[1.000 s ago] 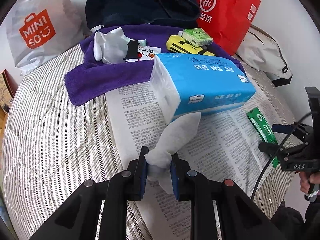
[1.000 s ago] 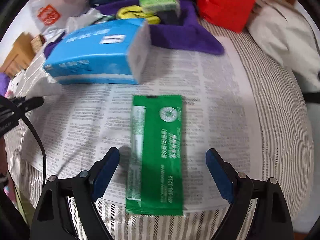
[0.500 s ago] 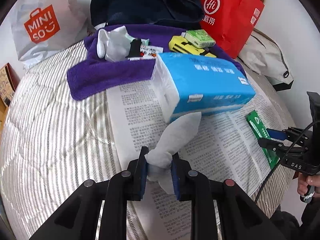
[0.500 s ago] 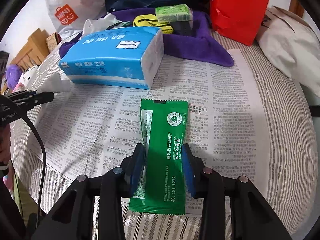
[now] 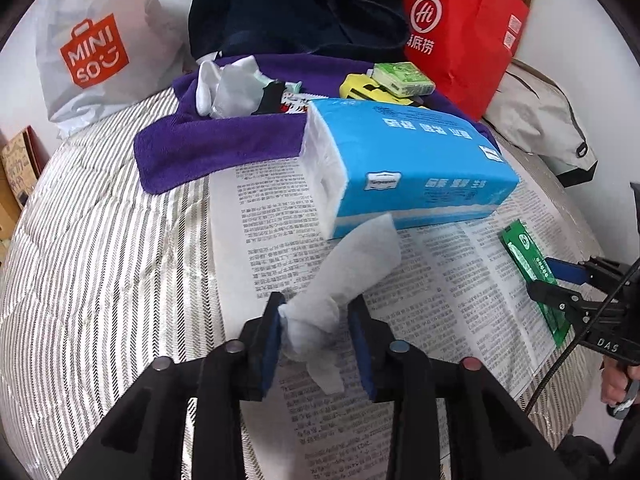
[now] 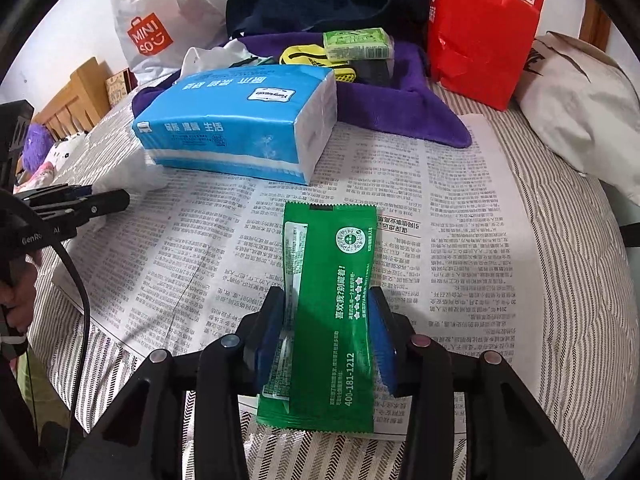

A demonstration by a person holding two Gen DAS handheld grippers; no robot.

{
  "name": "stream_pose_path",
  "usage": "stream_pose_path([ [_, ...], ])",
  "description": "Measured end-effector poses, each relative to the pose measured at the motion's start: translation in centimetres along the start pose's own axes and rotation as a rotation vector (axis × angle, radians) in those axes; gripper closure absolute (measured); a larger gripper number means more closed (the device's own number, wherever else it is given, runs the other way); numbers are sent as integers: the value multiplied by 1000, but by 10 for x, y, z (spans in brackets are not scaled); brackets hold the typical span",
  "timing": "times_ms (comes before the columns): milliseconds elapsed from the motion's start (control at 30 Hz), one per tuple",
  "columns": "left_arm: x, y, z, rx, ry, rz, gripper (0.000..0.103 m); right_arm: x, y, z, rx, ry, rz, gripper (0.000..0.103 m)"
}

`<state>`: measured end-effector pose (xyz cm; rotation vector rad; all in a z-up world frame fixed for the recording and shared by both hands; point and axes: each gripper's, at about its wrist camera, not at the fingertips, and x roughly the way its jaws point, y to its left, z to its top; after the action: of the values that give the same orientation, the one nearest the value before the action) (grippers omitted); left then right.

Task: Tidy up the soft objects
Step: 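Carry the green wrapper and the white tissue over the purple towel with both tools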

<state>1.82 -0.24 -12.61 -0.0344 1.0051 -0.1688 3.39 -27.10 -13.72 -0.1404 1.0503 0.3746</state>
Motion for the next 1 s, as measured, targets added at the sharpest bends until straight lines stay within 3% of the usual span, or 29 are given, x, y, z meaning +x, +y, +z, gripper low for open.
stream_pose_path([
  [200, -1, -6, -5, 24, -45, 31, 71, 0, 1, 3, -14, 13, -10, 61],
  [300, -1, -1, -2, 15, -31, 27, 84, -1, 2, 4, -19, 29, -5, 65],
  [433, -4, 10, 3, -34, -9, -27, 84, -2, 2, 7, -41, 54, 17, 74],
  [1000, -20, 25, 26, -57, 1, 39, 84, -26, -15, 27, -20, 50, 118, 77],
])
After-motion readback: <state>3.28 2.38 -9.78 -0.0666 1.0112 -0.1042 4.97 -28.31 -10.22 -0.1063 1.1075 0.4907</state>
